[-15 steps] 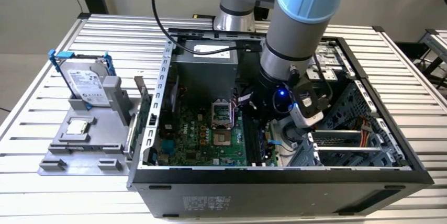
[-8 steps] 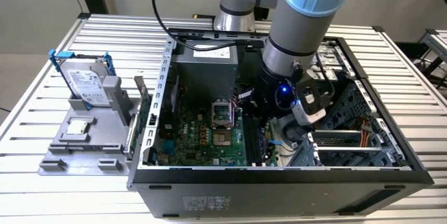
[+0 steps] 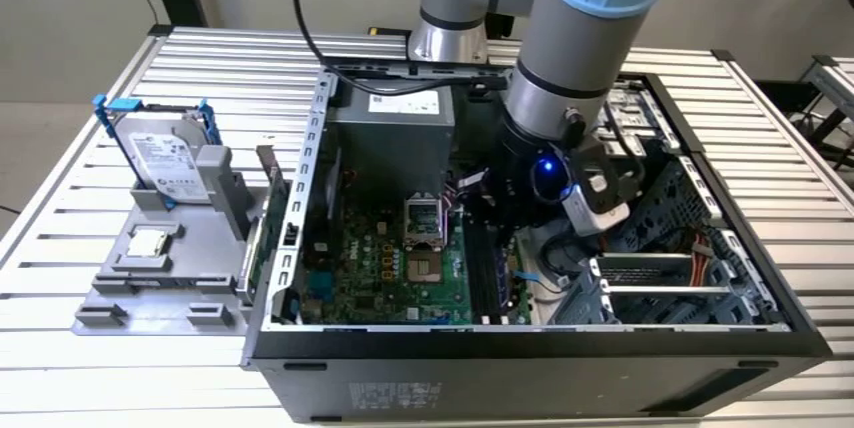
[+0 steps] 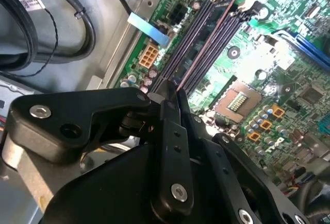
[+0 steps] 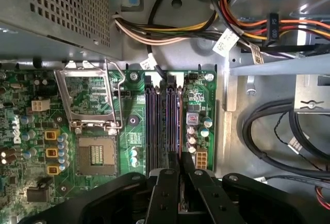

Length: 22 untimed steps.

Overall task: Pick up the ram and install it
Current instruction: 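Insert the ram into the slot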

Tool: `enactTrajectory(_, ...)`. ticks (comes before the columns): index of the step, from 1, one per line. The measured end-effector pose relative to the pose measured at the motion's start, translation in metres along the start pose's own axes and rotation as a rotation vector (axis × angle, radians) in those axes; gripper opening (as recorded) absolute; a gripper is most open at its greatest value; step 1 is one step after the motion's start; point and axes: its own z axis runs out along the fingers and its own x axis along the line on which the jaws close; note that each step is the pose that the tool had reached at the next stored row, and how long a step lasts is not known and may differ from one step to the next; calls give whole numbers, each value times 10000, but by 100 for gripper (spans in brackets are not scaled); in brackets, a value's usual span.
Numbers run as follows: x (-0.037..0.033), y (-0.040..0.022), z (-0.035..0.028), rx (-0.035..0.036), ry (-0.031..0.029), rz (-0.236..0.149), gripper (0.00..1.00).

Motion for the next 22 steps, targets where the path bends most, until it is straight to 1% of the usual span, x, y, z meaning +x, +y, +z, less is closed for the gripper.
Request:
enactTrajectory(2,-9,3,-14,45,10,1,0)
enactTrajectory(4,-20,15,-34,114,16,3,0)
enactTrajectory(7,-29,27,-65,169,21,4,0)
enactTrajectory(8,-31,29,-69,242,24,7,0)
enactTrajectory(9,-31,32,-69,396,25,12,0)
enactTrajectory(11,-32,41,-70,763,19,22,0)
enactTrajectory(12,-31,60,-70,948,16,29,0)
enactTrajectory(13,-32,93,-68,1101,13,35,0)
enactTrajectory(14,-33,129,-66,1205,10,38,0)
enactTrajectory(15,-34,163,-60,1269,9,40,0)
enactTrajectory(20,-35,212,0,1409,-13,47,0)
enactTrajectory(22,-34,243,14,1484,-31,52,0)
